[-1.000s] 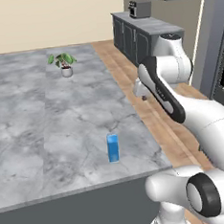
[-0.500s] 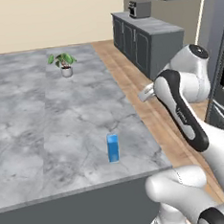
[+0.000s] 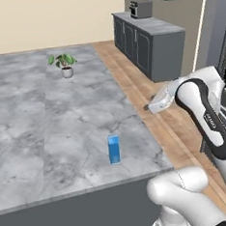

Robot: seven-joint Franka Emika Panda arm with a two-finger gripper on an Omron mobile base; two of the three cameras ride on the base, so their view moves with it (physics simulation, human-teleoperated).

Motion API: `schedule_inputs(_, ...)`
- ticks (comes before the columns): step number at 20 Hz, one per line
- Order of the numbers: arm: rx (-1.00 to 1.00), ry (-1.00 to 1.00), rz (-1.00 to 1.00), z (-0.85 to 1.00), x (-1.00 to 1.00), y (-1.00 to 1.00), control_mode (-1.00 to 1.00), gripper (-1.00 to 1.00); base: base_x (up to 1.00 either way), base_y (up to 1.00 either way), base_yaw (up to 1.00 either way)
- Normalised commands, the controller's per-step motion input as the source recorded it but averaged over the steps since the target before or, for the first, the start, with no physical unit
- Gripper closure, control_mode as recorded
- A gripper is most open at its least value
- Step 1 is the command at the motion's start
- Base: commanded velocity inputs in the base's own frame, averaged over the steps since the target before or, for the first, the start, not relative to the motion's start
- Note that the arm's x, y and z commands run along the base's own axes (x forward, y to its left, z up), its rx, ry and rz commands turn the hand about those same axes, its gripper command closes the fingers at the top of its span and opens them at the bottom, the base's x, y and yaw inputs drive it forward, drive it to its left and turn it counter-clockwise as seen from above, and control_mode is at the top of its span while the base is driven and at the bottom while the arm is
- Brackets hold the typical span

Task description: Pick the milk from the counter and place it in the open cabinet.

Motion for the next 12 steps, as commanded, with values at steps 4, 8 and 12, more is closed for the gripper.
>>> schedule_inputs(4,0.02,-0.11,0.34,-0.03,-0.03,0.11,-1.00,-1.00,0.00,0.00,0.00)
schedule_inputs(8,-0.07,-0.04,0.23,-0.02,0.00,0.00,-1.00,-1.00,0.00,0.00,0.00)
schedule_inputs(12,-0.03,-0.03,0.16,-0.03,-0.11,0.00,-1.00,-1.00,0.00,0.00,0.00)
